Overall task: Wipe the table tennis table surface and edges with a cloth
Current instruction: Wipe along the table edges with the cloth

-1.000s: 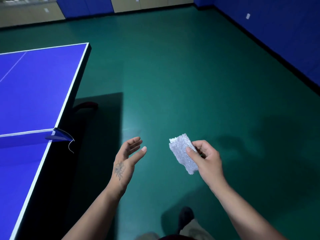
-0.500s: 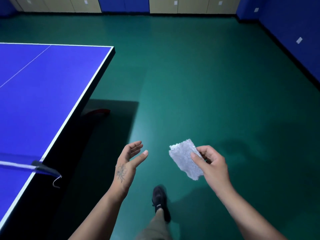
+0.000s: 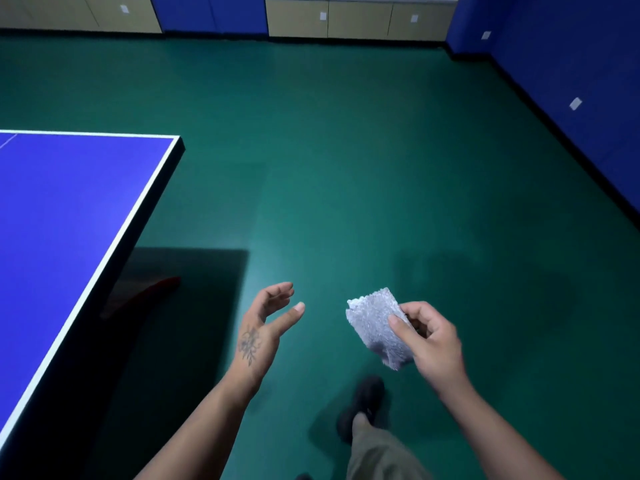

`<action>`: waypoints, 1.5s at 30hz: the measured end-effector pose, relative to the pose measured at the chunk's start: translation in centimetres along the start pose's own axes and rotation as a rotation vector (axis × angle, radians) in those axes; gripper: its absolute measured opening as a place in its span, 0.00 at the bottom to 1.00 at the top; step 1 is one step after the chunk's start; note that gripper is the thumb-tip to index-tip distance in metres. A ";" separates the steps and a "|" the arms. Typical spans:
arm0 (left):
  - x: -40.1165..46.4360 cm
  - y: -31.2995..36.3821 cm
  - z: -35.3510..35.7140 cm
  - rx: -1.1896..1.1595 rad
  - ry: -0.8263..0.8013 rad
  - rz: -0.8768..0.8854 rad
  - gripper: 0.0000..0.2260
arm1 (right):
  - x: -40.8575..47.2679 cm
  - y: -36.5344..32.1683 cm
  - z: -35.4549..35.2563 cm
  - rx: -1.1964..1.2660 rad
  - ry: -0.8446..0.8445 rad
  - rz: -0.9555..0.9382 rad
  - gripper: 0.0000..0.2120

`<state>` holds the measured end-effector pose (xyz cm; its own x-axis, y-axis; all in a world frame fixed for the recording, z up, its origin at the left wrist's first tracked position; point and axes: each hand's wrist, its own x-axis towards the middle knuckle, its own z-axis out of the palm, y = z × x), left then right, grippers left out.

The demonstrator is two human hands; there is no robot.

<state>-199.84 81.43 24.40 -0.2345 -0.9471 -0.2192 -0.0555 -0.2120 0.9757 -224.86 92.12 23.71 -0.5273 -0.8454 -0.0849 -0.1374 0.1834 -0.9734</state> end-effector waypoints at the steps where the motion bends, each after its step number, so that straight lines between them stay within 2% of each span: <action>1: 2.6 0.2 0.7 0.004 0.000 0.003 0.23 | 2.7 0.2 0.2 -0.001 0.001 -0.004 0.07; 6: 16.1 1.9 5.4 0.029 0.040 -0.001 0.22 | 17.5 0.2 0.6 0.094 -0.022 0.036 0.03; 9: 23.4 3.7 7.8 0.067 0.038 -0.048 0.21 | 26.4 0.1 0.4 0.112 -0.011 0.082 0.04; 15: 35.2 8.3 10.0 0.036 0.134 -0.036 0.20 | 41.8 -3.2 1.9 0.019 -0.102 0.035 0.04; 19: 43.0 10.3 10.6 0.019 0.172 -0.040 0.23 | 50.8 -5.7 4.7 0.039 -0.154 0.021 0.03; 23: 52.3 11.1 10.5 -0.002 0.172 -0.051 0.20 | 59.8 -6.5 8.4 0.026 -0.197 0.013 0.04; 34: 82.2 17.4 5.7 -0.011 0.126 -0.087 0.20 | 85.1 -11.6 20.1 -0.013 -0.137 0.000 0.06; 40: 96.4 22.9 6.2 -0.011 0.071 -0.066 0.20 | 97.7 -14.5 24.2 0.027 -0.076 0.017 0.05; 45: 108.8 24.5 7.6 0.020 0.065 -0.089 0.19 | 109.6 -14.5 26.9 0.032 -0.074 0.025 0.05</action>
<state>-234.07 -24.97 24.49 -0.1645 -0.9384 -0.3039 -0.0929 -0.2920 0.9519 -258.07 -16.71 22.81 -0.4666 -0.8758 -0.1240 -0.0977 0.1904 -0.9768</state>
